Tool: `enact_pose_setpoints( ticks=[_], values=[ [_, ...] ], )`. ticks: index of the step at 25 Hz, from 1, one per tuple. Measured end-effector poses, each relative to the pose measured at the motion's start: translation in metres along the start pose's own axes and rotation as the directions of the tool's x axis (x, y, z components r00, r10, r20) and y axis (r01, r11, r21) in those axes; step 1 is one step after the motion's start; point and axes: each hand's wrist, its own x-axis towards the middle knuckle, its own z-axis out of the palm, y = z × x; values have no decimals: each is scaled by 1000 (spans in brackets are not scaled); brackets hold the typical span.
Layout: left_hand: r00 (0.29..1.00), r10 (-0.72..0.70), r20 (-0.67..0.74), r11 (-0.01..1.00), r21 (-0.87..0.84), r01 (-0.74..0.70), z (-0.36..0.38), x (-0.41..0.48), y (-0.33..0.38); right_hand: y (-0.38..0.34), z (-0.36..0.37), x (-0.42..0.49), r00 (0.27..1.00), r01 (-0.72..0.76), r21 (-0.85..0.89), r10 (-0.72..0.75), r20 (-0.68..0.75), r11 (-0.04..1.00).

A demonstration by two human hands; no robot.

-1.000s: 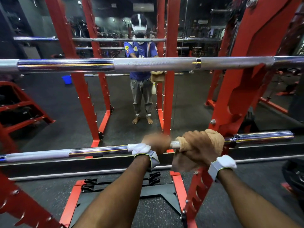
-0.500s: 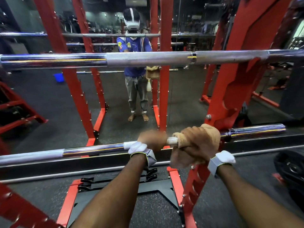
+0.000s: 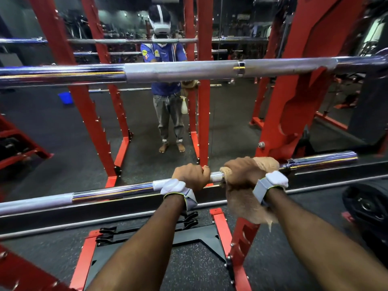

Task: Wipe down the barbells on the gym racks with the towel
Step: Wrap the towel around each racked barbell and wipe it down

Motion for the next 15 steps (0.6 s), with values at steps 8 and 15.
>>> enact_pose_setpoints(
  ticks=[8,15],
  values=[
    [999,19,41,1000,22,-20,-4,-2,-2,-15,9,-23,933,72,-79,-95,-347,994],
    [999,3,-43,1000,-24,-4,0,-10,-1,1,10,-72,864,202,117,-120,-488,972]
  ],
)
